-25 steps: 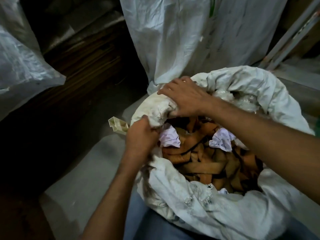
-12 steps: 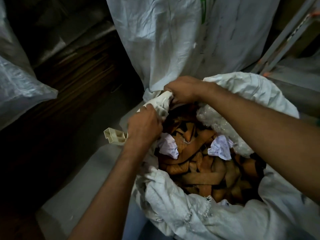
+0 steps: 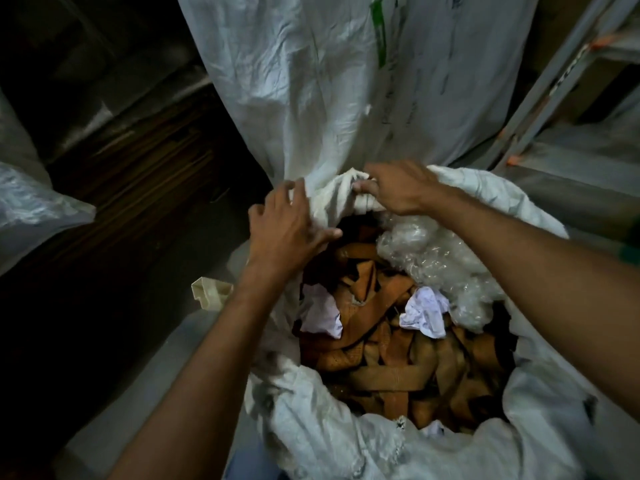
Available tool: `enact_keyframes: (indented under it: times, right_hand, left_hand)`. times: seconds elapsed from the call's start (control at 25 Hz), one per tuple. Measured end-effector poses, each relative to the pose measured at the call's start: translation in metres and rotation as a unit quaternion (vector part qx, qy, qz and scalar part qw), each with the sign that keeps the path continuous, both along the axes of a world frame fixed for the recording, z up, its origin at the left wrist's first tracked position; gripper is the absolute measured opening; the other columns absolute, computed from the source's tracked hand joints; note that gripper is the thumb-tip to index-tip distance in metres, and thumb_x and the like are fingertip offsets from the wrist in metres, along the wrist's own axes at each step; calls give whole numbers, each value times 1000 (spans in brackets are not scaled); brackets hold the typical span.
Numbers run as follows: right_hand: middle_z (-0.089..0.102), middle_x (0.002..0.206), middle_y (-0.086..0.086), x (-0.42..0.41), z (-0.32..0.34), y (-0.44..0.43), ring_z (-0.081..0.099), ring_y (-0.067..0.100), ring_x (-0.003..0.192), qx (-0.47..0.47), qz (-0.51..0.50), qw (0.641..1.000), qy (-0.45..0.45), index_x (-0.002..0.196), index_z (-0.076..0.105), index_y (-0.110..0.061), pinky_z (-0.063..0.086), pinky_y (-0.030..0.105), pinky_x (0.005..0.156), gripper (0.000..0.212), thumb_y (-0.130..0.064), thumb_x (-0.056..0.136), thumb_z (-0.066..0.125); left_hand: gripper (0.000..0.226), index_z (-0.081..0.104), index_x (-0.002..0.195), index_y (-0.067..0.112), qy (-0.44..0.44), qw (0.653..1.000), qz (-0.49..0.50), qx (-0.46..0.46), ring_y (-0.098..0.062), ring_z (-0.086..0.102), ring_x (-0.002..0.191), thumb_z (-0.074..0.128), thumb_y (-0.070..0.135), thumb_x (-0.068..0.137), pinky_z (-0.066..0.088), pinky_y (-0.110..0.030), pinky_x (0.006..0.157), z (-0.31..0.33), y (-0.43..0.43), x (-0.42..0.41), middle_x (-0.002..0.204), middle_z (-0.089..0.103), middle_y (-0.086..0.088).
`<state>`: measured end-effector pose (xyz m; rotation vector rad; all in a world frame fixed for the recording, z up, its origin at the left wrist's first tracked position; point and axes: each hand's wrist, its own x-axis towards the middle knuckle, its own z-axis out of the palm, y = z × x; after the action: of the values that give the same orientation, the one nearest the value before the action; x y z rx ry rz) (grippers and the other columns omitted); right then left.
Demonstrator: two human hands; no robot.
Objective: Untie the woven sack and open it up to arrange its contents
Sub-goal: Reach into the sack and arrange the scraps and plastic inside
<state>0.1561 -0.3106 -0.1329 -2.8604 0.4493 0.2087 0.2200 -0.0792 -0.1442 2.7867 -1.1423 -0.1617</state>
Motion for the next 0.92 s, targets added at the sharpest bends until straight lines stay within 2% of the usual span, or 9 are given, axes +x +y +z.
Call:
enact_keyframes:
  times: [0.08, 0.16, 0.28, 0.44, 0.52, 0.6, 0.72, 0.8, 0.92]
  right_hand:
    - [71, 109, 12, 0, 4, -7, 64, 36, 101, 12, 8, 1000, 11, 106, 62, -20, 46, 41, 82, 48, -65, 100, 46]
    - [68, 122, 12, -13, 10, -14, 59, 34, 114, -60, 27, 998, 6, 121, 61, -22, 40, 43, 93, 51, -65, 96, 53]
    - [67, 127, 9, -44, 11, -37, 59, 32, 116, -151, -7, 988, -35, 127, 58, -25, 37, 44, 92, 51, -65, 96, 52]
    - [71, 113, 15, -40, -3, -56, 65, 36, 102, -41, -80, 996, 0, 103, 67, -21, 40, 40, 78, 61, -68, 103, 28]
    - [72, 109, 14, -28, -8, -56, 65, 35, 100, -5, -112, 993, 24, 100, 71, -20, 44, 40, 81, 71, -74, 100, 26]
    - [71, 111, 12, -28, -2, -51, 63, 35, 107, -32, -133, 991, 7, 108, 71, -19, 43, 42, 88, 67, -72, 100, 31]
    - [63, 132, 7, -73, 15, -18, 52, 30, 126, -114, -118, 978, -126, 131, 60, -20, 34, 48, 105, 49, -56, 101, 47]
    - [61, 129, 0, -125, 26, 19, 53, 24, 123, -43, -89, 977, -188, 130, 60, -25, 36, 44, 103, 39, -47, 97, 60]
    - [69, 106, -13, -203, 40, 74, 63, 11, 100, 139, -14, 989, -44, 109, 72, -32, 52, 36, 91, 23, -48, 92, 68]
  left_hand:
    - [67, 42, 139, 13, -61, 997, -52, -14, -32, 58, 118, 55, 59, 93, 41, -49, 96, -4, -39, -3, 136, 55, -12]
    - [44, 51, 122, 11, -45, 998, -35, -8, -35, 64, 102, 53, 48, 98, 44, -45, 87, -12, -57, 1, 117, 65, -12]
    - [39, 56, 97, 13, 65, 996, 28, -58, -39, 63, 98, 49, 51, 100, 45, -45, 84, -17, -57, 23, 103, 69, -16]
    - [48, 47, 64, 20, 326, 930, 33, -165, -18, 49, 57, 57, 56, 93, 35, -38, 62, -19, -44, 51, 62, 49, 2]
    - [46, 52, 66, 21, 360, 917, 32, -172, -15, 47, 54, 57, 59, 91, 35, -38, 60, -20, -44, 48, 60, 49, 5]
    - [41, 58, 77, 24, 290, 946, 34, -143, -21, 59, 69, 54, 61, 94, 40, -34, 64, -19, -43, 42, 69, 57, 5]
    - [42, 60, 117, 31, 215, 968, 61, -111, -24, 64, 107, 57, 64, 92, 51, -40, 88, -3, -37, 27, 110, 67, 1]
    - [63, 47, 141, 32, 147, 982, 45, -112, -25, 53, 127, 60, 65, 89, 45, -51, 103, 17, -20, 5, 141, 54, -1]
    - [45, 58, 133, 29, 133, 971, -102, -170, -18, 55, 119, 63, 51, 93, 50, -47, 96, 51, 23, -56, 132, 58, 3]
